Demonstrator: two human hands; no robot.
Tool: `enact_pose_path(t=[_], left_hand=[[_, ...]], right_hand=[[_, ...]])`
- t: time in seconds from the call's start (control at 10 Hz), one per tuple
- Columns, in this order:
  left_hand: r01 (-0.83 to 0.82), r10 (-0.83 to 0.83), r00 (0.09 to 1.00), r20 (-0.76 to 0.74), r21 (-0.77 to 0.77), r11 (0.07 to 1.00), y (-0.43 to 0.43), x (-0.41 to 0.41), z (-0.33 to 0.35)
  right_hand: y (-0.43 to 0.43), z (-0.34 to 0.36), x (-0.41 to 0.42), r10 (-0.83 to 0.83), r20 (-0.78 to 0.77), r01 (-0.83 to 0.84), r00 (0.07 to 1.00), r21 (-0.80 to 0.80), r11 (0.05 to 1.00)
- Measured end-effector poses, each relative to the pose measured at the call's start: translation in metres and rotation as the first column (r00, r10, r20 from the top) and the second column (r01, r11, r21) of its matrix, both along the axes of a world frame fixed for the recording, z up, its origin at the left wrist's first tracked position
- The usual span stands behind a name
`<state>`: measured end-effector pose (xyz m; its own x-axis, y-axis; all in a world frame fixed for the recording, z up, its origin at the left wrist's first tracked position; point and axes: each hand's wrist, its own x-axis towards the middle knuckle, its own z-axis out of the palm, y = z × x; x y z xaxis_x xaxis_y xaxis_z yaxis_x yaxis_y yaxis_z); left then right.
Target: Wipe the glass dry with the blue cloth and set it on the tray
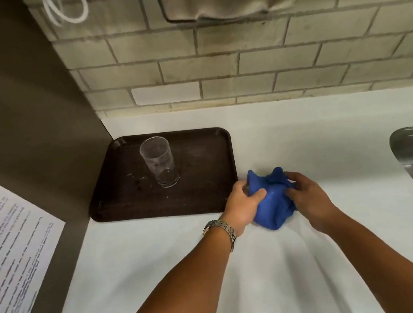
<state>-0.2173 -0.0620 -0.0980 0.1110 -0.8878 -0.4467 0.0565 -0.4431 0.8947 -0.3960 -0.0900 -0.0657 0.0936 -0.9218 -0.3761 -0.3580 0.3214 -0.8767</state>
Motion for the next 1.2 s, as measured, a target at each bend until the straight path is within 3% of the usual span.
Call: enact_pose_path(t=[0.1, 0.2, 0.3, 0.4, 0.5, 0.6, 0.7, 0.8, 0.9, 1.0, 1.1, 1.2], left_hand=[[0.079, -0.079, 0.995, 0.053, -0.008, 0.997, -0.002, -0.01, -0.004], [0.112, -0.122, 0.979, 0.164, 0.067, 0.991, 0.0, -0.018, -0.006], [0.126, -0.143, 0.954, 0.264, 0.082, 0.989, 0.003, -0.019, -0.006], [0.159, -0.175, 0.94, 0.293, 0.078, 0.984, 0.007, -0.023, -0.006], [0.124, -0.146, 0.929, 0.339, 0.085, 0.989, 0.01, -0.027, -0.007], [0.039, -0.071, 0.958, 0.278, 0.122, 0.992, 0.01, -0.027, -0.008], [0.01, -0.044, 0.97, 0.238, 0.142, 0.99, 0.011, -0.024, -0.003], [0.051, -0.088, 0.947, 0.308, 0.125, 0.991, 0.015, -0.024, -0.001], [0.061, -0.1, 0.951, 0.293, 0.14, 0.988, 0.019, -0.023, 0.004], [0.046, -0.07, 0.962, 0.263, 0.096, 0.994, 0.022, -0.017, 0.006], [0.088, -0.096, 0.932, 0.35, 0.039, 0.995, 0.033, -0.005, 0.022], [0.054, -0.015, 0.872, 0.489, -0.065, 0.996, 0.035, 0.016, 0.03]], right_hand=[[-0.006, -0.003, -0.017, 0.027, -0.118, -0.026, 0.993, 0.013, 1.0], [-0.006, -0.01, -0.023, -0.01, -0.407, -0.052, 0.913, -0.14, 0.989], [0.003, -0.013, -0.023, 0.015, -0.628, -0.066, 0.778, -0.058, 0.996], [0.006, -0.022, -0.023, 0.17, -0.669, -0.18, 0.723, 0.055, 0.982], [0.004, -0.024, -0.027, 0.168, -0.58, -0.209, 0.797, -0.004, 0.978], [0.008, -0.021, -0.041, 0.098, -0.471, -0.124, 0.876, -0.023, 0.992], [0.019, -0.027, -0.06, 0.053, -0.589, -0.096, 0.806, -0.042, 0.995], [0.03, -0.033, -0.067, 0.041, -0.711, -0.093, 0.702, -0.035, 0.995], [0.032, -0.031, -0.063, 0.058, -0.708, -0.119, 0.704, -0.036, 0.992], [0.034, -0.024, -0.055, 0.01, -0.716, -0.121, 0.698, -0.104, 0.987], [0.039, -0.016, -0.041, -0.062, -0.705, -0.196, 0.707, -0.28, 0.94], [0.038, -0.007, -0.009, -0.006, -0.658, -0.292, 0.753, -0.342, 0.893]])
